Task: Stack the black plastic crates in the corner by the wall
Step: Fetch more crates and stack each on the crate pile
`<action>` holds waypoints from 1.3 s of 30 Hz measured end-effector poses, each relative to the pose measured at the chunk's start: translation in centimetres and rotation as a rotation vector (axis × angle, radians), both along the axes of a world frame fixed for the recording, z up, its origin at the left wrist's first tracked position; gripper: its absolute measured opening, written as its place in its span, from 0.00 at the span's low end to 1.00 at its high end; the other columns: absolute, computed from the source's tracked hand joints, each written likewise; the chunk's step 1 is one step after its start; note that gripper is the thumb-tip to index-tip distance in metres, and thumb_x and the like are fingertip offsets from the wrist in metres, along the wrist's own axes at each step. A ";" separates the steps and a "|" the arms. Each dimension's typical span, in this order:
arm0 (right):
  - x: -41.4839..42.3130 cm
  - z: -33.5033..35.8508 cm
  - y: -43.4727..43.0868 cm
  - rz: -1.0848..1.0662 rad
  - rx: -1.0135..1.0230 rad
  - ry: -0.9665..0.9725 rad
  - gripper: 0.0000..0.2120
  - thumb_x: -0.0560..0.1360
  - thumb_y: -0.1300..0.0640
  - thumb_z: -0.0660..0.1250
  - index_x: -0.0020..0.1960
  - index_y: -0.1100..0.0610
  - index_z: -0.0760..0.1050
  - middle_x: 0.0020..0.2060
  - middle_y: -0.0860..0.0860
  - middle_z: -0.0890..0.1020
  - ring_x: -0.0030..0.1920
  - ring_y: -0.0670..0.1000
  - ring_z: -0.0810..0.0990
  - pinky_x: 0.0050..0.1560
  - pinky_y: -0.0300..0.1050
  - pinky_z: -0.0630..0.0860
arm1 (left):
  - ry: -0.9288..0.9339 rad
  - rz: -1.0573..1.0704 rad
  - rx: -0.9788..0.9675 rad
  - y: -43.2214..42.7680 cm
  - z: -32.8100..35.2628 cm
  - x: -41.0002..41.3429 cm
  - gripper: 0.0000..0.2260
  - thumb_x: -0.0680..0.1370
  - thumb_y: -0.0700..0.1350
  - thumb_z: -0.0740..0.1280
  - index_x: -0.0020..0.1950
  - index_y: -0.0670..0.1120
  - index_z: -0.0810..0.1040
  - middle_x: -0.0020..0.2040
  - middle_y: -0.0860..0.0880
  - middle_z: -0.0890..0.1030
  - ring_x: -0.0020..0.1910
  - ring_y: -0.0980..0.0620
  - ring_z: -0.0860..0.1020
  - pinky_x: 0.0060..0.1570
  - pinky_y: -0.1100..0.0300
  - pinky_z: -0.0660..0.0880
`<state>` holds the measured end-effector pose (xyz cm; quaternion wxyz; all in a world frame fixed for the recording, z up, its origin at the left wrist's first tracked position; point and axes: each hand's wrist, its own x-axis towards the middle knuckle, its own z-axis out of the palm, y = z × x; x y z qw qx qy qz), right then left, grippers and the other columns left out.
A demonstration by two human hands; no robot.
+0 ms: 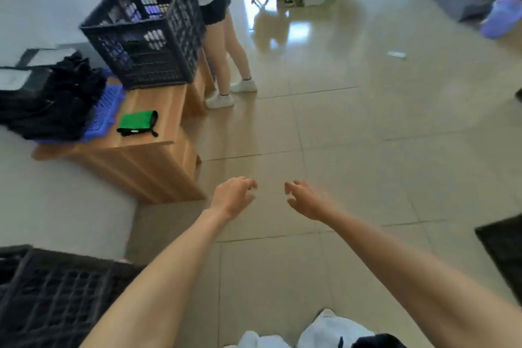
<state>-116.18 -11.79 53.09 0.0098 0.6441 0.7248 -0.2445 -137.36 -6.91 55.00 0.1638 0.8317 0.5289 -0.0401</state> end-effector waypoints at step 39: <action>85.0 -15.1 -39.7 -1.960 -0.194 0.392 0.10 0.78 0.46 0.61 0.53 0.51 0.74 0.48 0.48 0.81 0.46 0.50 0.78 0.42 0.44 0.70 | 0.176 -1.573 -0.047 -21.7 -13.6 118.4 0.12 0.78 0.47 0.66 0.61 0.51 0.78 0.58 0.50 0.80 0.57 0.48 0.78 0.53 0.52 0.74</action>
